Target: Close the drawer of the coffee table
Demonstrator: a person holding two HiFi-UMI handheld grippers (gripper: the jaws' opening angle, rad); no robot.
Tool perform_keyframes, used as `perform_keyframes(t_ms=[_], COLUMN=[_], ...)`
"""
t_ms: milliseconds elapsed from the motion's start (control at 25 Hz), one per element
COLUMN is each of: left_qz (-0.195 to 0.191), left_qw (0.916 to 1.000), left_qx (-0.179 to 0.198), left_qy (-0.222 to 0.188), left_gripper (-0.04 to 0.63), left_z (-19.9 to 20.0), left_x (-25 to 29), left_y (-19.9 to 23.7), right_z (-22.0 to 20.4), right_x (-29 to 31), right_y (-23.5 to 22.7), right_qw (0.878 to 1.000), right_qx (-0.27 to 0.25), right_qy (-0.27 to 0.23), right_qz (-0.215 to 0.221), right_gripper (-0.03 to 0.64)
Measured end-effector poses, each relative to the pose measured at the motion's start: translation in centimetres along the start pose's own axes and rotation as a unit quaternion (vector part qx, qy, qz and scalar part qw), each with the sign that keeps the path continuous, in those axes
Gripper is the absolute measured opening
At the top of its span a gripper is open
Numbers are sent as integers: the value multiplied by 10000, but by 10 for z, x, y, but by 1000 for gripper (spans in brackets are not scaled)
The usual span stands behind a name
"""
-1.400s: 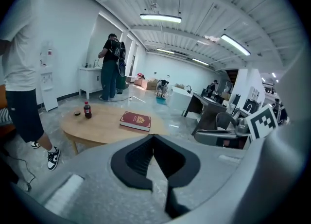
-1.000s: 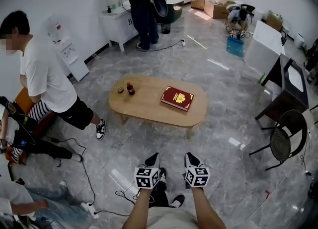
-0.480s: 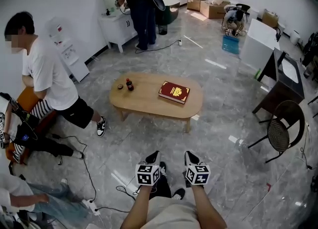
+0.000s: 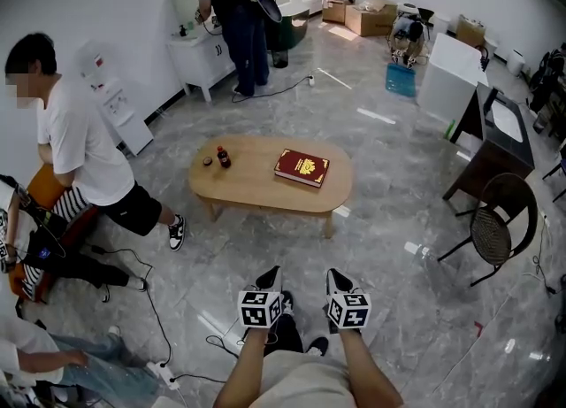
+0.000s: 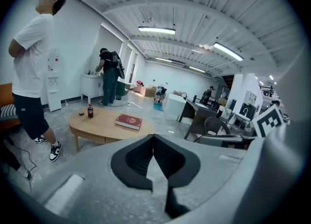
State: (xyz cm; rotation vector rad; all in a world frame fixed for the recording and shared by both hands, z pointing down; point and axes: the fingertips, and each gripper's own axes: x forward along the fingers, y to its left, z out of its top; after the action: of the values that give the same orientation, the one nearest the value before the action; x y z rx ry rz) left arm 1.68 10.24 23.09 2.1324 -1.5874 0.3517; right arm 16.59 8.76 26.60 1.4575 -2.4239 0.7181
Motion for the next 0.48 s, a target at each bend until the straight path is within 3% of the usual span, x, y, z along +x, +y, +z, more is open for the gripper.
perform_keyframes(t_ms=[480], left_qz=[6], left_qw=[10000], left_qx=[26], left_qy=[27], left_gripper=[9], left_z=[-4], left_x=[-4], left_y=[-1], right_z=[4], right_x=[-3], right_y=[3], right_qw=[10000], right_qx=[8], right_qy=[-68], right_qz=[46], right_gripper=[15])
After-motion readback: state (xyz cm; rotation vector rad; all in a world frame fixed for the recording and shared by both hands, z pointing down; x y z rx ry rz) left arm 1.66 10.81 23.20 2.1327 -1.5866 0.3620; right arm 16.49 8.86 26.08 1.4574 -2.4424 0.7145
